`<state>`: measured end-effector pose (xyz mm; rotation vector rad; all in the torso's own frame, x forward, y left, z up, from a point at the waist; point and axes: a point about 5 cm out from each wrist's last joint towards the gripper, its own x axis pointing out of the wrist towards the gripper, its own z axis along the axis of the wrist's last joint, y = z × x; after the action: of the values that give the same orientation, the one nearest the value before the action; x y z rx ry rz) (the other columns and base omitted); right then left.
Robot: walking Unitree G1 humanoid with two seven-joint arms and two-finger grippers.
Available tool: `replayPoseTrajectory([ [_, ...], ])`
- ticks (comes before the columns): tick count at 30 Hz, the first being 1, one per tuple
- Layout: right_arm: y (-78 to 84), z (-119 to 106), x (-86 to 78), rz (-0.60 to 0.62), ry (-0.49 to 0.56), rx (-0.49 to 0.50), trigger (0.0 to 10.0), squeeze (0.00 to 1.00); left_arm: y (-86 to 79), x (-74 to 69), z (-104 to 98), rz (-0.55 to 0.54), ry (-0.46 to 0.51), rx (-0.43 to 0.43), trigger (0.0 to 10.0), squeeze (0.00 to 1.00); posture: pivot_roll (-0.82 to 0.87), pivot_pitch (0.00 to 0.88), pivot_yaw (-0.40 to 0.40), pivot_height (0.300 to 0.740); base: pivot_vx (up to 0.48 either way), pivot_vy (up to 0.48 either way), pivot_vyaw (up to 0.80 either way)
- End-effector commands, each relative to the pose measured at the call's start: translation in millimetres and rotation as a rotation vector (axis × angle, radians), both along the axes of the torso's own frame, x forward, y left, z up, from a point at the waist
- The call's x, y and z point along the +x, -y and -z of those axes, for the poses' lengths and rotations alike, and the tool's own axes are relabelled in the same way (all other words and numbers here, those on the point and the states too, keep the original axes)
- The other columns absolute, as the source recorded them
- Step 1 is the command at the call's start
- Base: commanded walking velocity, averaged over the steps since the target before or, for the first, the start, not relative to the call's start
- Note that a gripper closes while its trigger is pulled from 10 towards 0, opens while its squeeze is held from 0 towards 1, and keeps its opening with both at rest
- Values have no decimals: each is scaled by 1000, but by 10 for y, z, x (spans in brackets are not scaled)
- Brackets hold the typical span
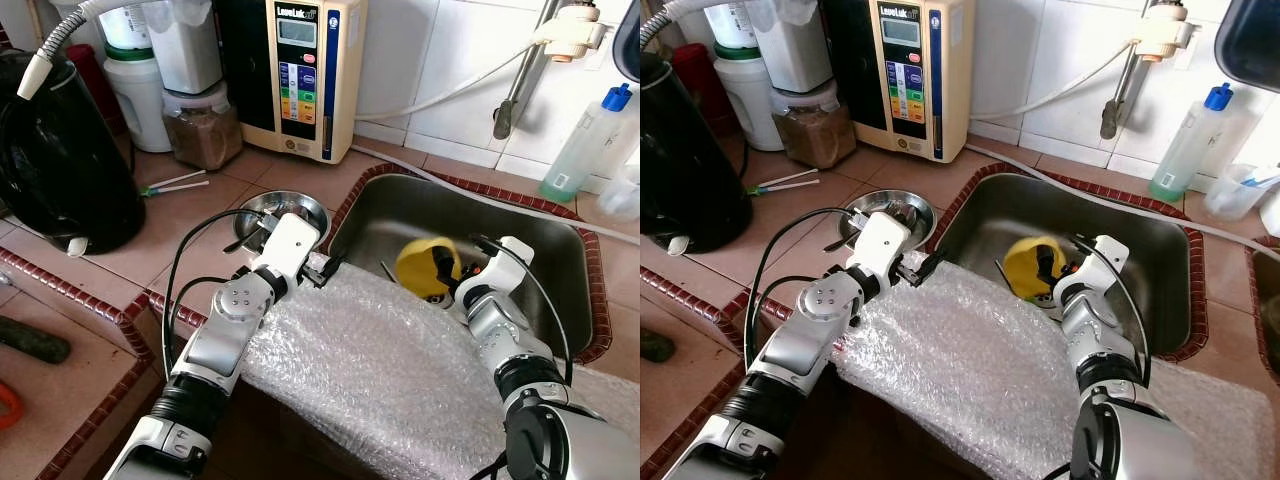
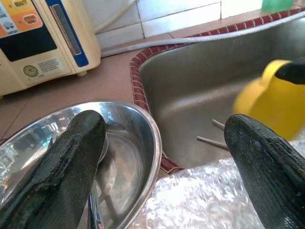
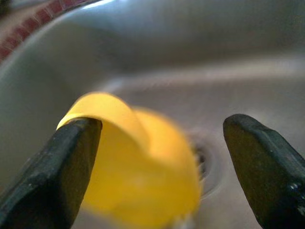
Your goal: Kitchen organization
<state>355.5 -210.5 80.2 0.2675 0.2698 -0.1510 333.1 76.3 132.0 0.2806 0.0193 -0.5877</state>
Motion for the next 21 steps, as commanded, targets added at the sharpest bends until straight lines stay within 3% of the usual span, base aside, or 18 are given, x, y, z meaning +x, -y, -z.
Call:
replayPoseTrajectory([
  [1, 49, -160, 39, -46, 77, -235, 10000, 1000, 8, 40, -67, -6, 30, 12, 10000, 1000, 80, 0, 24, 740, 0, 0, 0],
  [2, 69, -152, 38, -27, 66, -187, 10000, 1000, 7, 42, -69, -10, 31, 11, 10000, 1000, 78, 0, 24, 740, 0, 0, 0],
  [3, 71, -143, 47, -11, 62, -47, 10000, 1000, 6, 43, -72, -14, 35, 10, 10000, 1000, 77, 0, 23, 740, 0, 0, 0],
  [5, 76, -138, 59, 16, 63, 137, 10000, 1000, 4, 44, -74, -20, 37, 8, 10000, 1000, 78, 0, 24, 740, 0, 0, 0],
  [7, 167, -107, 50, 125, 18, 301, 10000, 1000, -2, 44, -73, -32, 39, 8, 10000, 1000, 77, 0, 24, 740, 0, 0, 0],
  [9, 172, -122, 57, 126, 31, 329, 10000, 1000, -3, 44, -73, -35, 41, 9, 10000, 1000, 78, 0, 24, 740, 0, 0, 0],
  [10, 156, -149, 69, 92, 51, 291, 10000, 992, -3, 42, -70, -36, 42, 13, 10000, 1000, 80, 0, 24, 740, 0, 0, 0],
  [11, 149, -158, 73, 80, 58, 265, 10000, 851, -3, 42, -69, -34, 44, 20, 10000, 1000, 80, 0, 24, 740, 0, 0, 0],
  [12, 145, -164, 75, 73, 62, 253, 10000, 851, -3, 42, -70, -34, 46, 24, 10000, 1000, 80, 0, 24, 740, 0, 0, 0],
  [13, 133, -181, 77, 34, 66, 153, 10000, 0, -4, 43, -72, -34, 48, 26, 10000, 898, 81, 0, 25, 740, 0, 0, 0],
  [14, 142, -266, 83, -44, 83, -221, 10000, 0, -7, 44, -75, -35, 51, 27, 10000, 24, 81, 0, 25, 740, 0, 0, 0],
  [16, 85, -357, 82, -142, 141, -597, 10000, 0, -10, 44, -77, -35, 54, 31, 10000, 0, 81, 0, 27, 740, 0, 0, 0],
  [17, 42, -380, 74, -185, 179, -682, 10000, 0, -11, 44, -78, -35, 56, 33, 10000, 0, 81, 0, 27, 740, 0, 0, 0],
  [19, 18, -415, 64, -210, 232, -640, 10000, 0, -9, 42, -79, -32, 56, 32, 10000, 0, 83, 0, 25, 740, 0, 0, 0],
  [21, 42, -502, 57, -241, 279, -866, 10000, 0, -10, 44, -81, -31, 58, 36, 10000, 0, 83, 0, 26, 740, 0, 0, 0],
])
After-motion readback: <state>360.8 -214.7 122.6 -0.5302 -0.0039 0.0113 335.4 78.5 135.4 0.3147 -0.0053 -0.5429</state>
